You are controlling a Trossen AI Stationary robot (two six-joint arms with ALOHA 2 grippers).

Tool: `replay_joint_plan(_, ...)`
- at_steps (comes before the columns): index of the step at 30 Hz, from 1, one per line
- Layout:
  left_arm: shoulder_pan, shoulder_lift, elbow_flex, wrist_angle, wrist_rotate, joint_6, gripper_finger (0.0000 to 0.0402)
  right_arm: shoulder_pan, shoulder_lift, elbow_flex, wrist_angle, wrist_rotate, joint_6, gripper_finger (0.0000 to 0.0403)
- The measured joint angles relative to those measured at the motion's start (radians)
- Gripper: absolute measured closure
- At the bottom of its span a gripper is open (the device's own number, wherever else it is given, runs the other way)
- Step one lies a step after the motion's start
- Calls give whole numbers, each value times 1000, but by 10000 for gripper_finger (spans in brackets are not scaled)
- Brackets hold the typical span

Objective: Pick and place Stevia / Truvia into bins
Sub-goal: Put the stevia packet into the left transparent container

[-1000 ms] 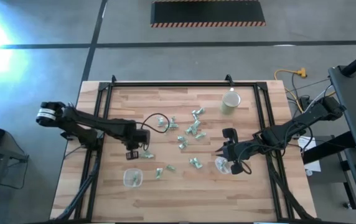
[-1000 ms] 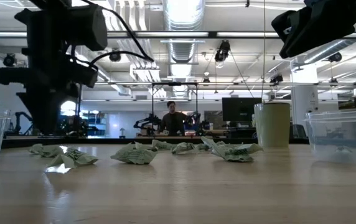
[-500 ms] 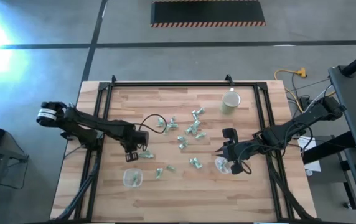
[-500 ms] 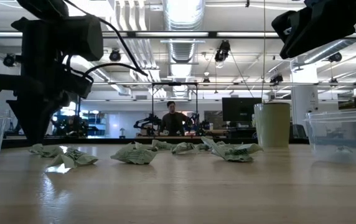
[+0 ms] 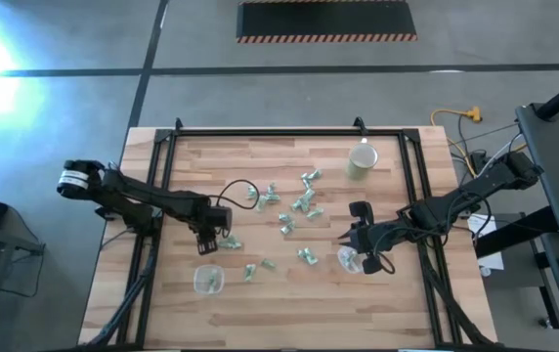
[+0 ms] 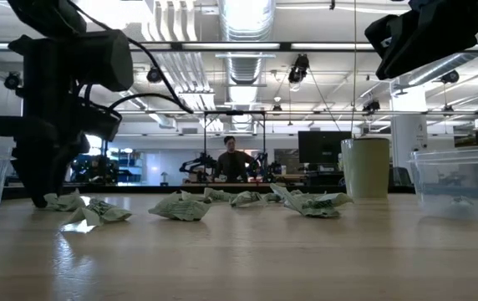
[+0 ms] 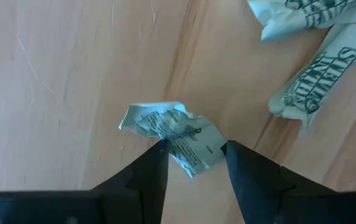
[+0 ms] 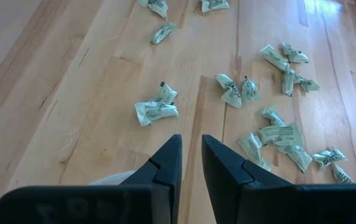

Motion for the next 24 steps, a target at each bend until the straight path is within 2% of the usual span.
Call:
replay_joint_plan(8,0,0,1,-1,-12,12,256,0,0,0,0,0,0,351)
replay_joint_plan(18,0,0,4,-1,-38,31,340,0,0,0,1,0,0,351)
replay_joint_plan(24,0,-1,5,-2,-42,32,372,0,0,0,1,0,0,351)
